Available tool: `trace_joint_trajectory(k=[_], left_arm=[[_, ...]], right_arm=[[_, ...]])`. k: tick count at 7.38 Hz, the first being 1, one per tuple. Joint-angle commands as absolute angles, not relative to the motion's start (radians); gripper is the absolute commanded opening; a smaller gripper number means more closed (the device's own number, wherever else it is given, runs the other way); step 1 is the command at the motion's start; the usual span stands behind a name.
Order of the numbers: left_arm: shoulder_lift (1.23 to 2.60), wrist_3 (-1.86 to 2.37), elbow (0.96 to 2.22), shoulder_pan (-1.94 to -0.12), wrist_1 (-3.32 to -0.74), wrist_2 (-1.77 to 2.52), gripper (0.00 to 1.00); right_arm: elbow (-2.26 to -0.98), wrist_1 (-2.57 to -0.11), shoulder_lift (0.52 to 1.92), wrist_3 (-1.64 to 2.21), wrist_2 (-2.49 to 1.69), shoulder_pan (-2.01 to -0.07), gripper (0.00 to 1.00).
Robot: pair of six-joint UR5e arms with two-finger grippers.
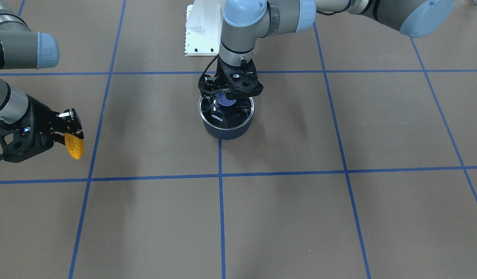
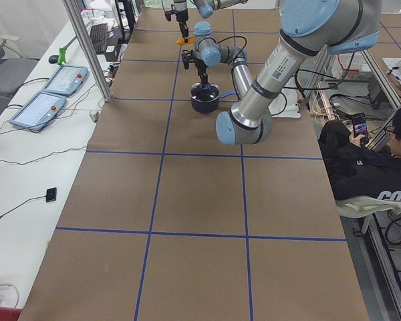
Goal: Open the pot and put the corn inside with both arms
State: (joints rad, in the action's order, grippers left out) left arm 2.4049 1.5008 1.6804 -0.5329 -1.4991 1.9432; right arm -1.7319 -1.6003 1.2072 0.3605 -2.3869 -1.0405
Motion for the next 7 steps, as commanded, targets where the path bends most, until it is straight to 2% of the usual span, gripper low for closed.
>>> trace_joint_trajectory(k=[1,4,5,7], left_arm=[[2.404,1.502,1.667,-0.523,-1.500,1.940,0.98],[2.401,1.505,1.658,-0.497,-1.500,1.917,0.98],[2.401,1.505,1.654,-0.494,-1.500,1.917,0.91],[2.401,1.506,1.654,-0.494,-1.500,1.917,0.63]], right_arm=[[-1.730,-1.600,1.207,0.360,-2.387,-1.040,0.10],[-1.730,-1.600,1.206,0.360,-2.385,-1.040,0.10],[-1.730,-1.600,1.206,0.360,-2.385,-1.040,0.10],[-1.727,-1.600,1.201,0.360,-2.384,-1.039,0.10]])
